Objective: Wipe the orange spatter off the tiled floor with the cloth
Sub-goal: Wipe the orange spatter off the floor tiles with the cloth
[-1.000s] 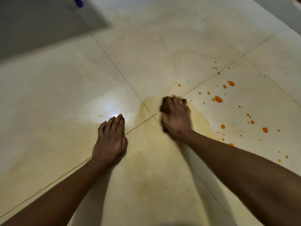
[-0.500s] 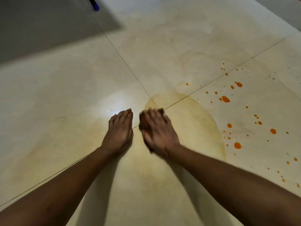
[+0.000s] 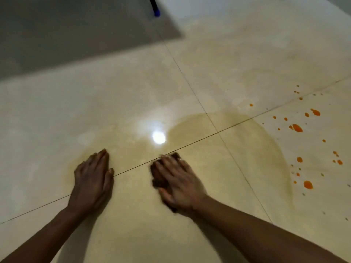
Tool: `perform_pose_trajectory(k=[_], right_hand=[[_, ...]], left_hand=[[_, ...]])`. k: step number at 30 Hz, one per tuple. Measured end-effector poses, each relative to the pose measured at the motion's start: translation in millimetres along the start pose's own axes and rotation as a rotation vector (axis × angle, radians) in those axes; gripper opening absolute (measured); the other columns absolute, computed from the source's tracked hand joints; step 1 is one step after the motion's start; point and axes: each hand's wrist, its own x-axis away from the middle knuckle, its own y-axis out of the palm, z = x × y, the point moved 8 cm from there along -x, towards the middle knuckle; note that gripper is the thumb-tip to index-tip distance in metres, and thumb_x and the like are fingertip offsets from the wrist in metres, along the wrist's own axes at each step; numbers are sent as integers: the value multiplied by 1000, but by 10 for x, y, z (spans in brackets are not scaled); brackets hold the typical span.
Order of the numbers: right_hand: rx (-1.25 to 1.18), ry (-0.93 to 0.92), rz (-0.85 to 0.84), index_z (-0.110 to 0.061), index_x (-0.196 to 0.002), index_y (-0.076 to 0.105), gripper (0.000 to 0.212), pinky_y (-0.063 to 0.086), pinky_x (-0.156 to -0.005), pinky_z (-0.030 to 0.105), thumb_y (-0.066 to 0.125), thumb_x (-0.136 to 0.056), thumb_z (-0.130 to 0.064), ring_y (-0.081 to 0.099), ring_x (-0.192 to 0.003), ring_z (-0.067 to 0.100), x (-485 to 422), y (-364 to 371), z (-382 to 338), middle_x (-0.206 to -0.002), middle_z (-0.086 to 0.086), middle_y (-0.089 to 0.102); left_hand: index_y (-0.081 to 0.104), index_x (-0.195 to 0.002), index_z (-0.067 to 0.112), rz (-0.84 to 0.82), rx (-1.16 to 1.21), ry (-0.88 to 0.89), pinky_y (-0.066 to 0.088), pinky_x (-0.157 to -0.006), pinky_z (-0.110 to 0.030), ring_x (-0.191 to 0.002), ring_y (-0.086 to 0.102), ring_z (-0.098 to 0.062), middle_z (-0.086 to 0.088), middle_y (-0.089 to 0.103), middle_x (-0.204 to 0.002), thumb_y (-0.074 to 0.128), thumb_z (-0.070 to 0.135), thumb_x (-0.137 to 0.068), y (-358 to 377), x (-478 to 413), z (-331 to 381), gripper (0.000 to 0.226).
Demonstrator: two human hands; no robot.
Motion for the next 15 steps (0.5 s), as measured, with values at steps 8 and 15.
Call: perform_pose_trajectory(k=[8, 15], right_hand=[[56, 274, 155, -16, -150, 31, 69, 10, -116, 40, 31, -90, -49, 22, -146, 25, -1168, -131, -20, -157, 11, 30], [115, 3, -2, -21, -151, 32, 72, 21, -115, 43, 43, -85, -46, 28, -144, 29, -524, -6, 67, -157, 9, 31]], left_hand=[[35, -147, 9, 34, 17, -13, 19, -115, -47, -143, 26, -26, -7, 31, -156, 29, 36, -95, 79, 80, -53, 59], [23, -152, 13, 63, 74, -113, 9, -120, -44, -147, 13, -19, -3, 19, -160, 30, 41, -98, -161, 397, -566, 61]])
